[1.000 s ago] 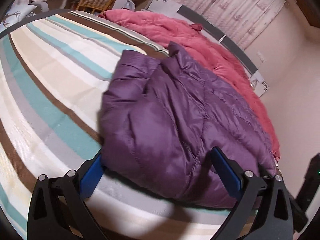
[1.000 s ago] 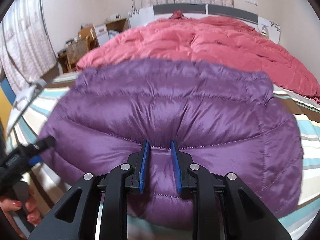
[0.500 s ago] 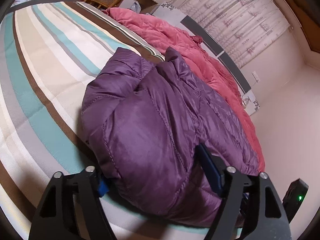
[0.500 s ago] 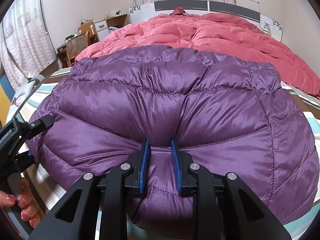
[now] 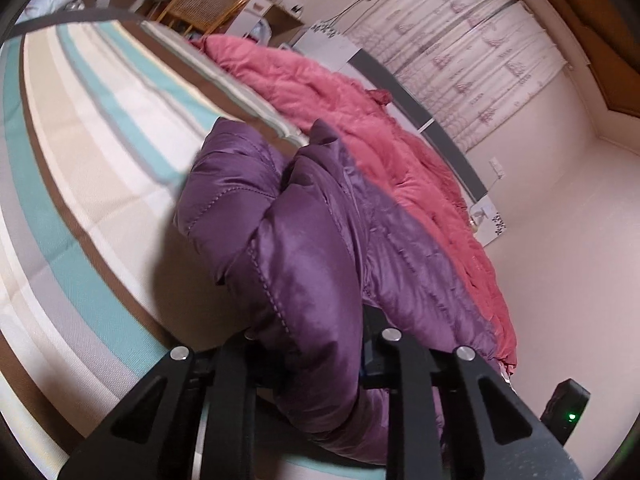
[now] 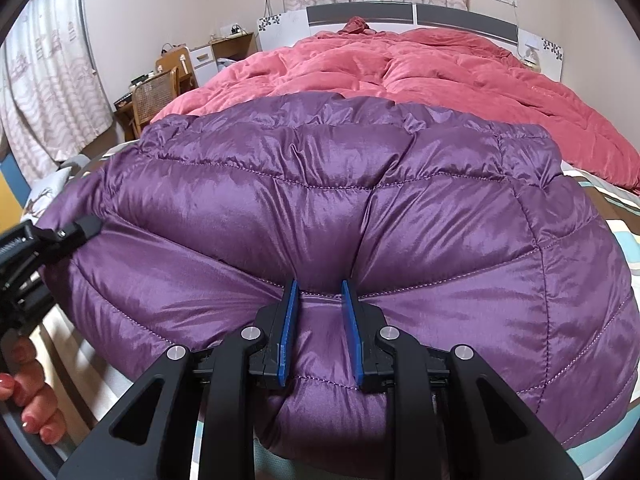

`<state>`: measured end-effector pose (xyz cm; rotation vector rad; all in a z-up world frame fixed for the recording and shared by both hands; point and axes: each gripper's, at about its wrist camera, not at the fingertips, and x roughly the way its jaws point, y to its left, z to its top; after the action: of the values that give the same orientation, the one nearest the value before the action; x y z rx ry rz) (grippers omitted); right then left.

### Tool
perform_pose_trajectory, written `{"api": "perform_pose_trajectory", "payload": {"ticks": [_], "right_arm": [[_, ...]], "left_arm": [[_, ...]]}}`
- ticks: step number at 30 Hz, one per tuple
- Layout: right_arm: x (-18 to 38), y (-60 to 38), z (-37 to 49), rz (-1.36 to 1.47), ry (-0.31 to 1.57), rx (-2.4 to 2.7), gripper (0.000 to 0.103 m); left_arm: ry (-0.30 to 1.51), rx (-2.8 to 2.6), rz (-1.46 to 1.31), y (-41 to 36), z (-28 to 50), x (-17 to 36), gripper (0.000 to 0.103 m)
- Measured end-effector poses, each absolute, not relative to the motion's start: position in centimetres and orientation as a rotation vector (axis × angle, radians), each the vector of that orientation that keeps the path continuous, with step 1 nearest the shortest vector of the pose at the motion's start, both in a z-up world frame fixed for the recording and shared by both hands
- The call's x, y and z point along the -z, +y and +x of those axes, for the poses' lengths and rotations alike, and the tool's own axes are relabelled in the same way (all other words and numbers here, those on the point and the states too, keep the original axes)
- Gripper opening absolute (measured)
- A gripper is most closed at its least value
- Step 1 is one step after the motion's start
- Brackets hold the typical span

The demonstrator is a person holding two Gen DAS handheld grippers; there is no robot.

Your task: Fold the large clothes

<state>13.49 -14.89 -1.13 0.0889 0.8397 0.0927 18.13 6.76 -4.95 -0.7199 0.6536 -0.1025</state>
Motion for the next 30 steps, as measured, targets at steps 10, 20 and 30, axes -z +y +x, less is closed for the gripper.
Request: {"api": "perform_pose_trajectory", "payload": {"ticks": [10, 20, 30], "right_arm": [[1.2, -15.3, 13.4, 0.102, 0.839, -0.090, 0.022], [-0.2, -16.7, 12.4, 0.147, 0.809, -0.113, 0.022], [-2.2, -24.8, 6.8, 0.312, 0.729, 0.089, 0.022]], "left_arm": [[0.500, 0.218, -0.522, 3.3, 16.1, -0.6, 0.018], [0.429, 0.295, -0.337, 0.2, 15.4, -4.3, 0.018], [0.411, 0.306, -0.254, -2.2, 14.9, -5.8, 0.018]]}}
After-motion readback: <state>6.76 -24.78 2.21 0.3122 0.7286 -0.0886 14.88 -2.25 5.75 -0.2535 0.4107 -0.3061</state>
